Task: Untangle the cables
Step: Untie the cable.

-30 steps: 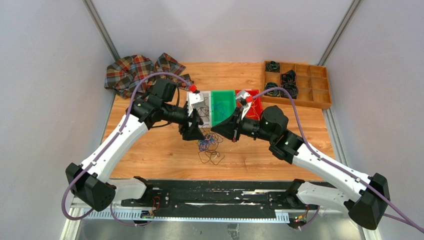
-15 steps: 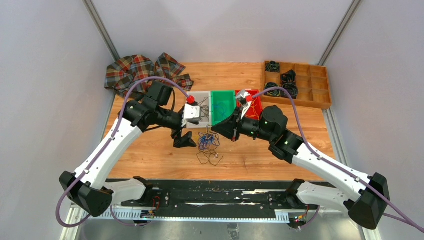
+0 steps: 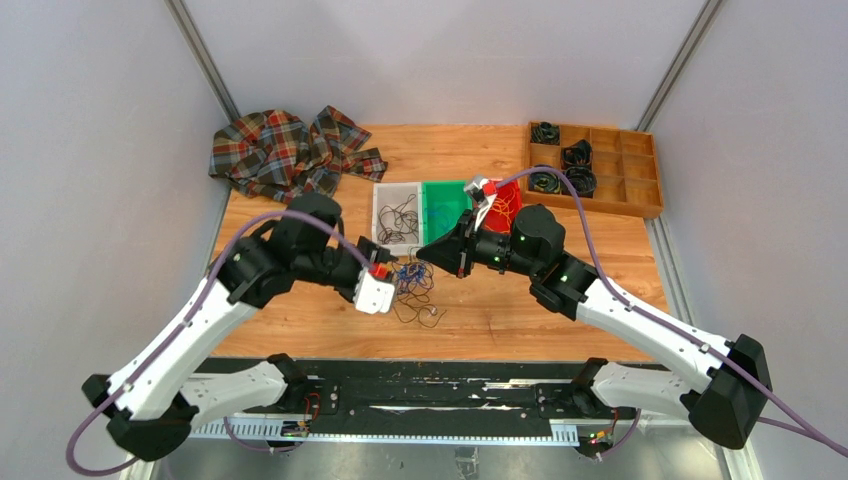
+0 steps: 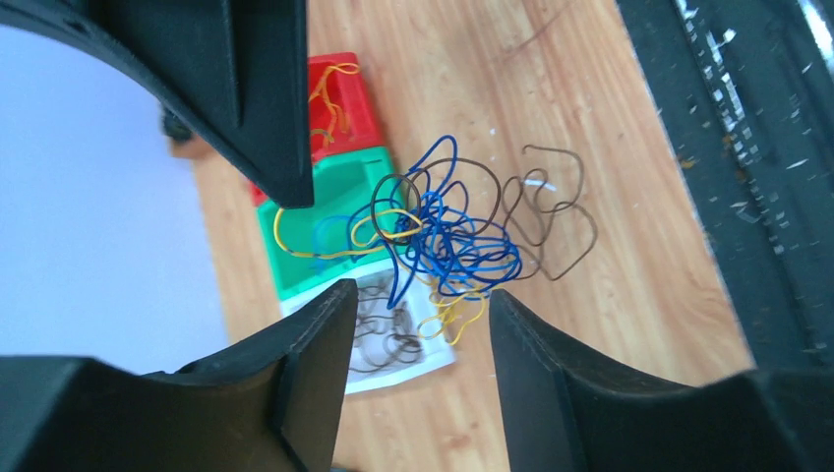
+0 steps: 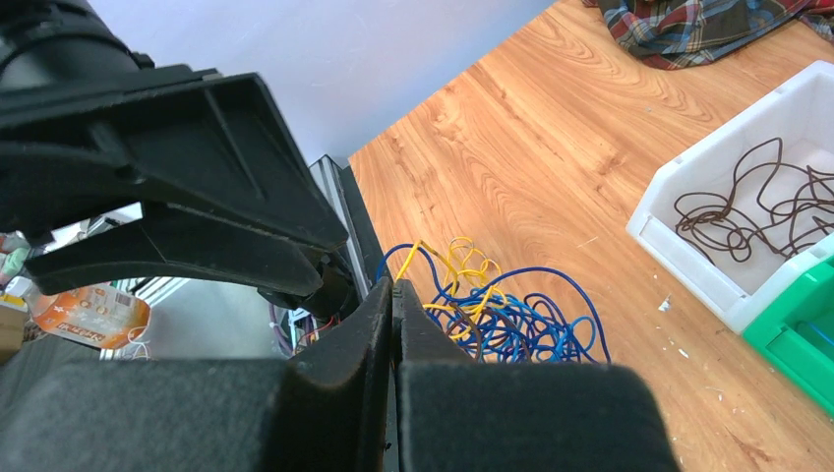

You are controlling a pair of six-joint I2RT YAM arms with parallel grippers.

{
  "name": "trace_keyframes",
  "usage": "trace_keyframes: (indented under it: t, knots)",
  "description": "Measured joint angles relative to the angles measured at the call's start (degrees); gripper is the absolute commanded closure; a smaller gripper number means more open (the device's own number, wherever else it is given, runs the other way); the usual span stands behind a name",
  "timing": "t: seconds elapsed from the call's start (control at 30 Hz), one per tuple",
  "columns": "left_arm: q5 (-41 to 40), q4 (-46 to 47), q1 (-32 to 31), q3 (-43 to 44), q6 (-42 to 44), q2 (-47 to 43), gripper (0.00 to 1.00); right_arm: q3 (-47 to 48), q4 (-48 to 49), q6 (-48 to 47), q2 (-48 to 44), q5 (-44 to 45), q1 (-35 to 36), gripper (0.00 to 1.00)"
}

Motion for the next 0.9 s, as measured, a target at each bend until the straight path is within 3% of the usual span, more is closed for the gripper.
trace_keyframes:
  t: [0.23,0.43,0.7,0.9]
  knots:
    - [-5.27,7.50,-4.09,-12.74,11.21,-9.68,0.49,0.22,-0.04,0.76,0.04,-0.52,0.00,0.99]
    - [-9.55,16.83,-5.38,-19.76,17.57,-12.50,0.52,1.03,-0.26,0.87,0.04,-1.16,0.00,1.00]
    - [-11.74,27.15,-6.05,-21.70,19.63,-13.64,0.58,1.05,-0.50,0.90,0.04,-1.92,0.00,0.99]
    - [-11.80,27.80,-6.12,-22.08,20.98,-13.75,0.66,1.14,-0.55,0.90,0.04,-2.23,0.00,0.99]
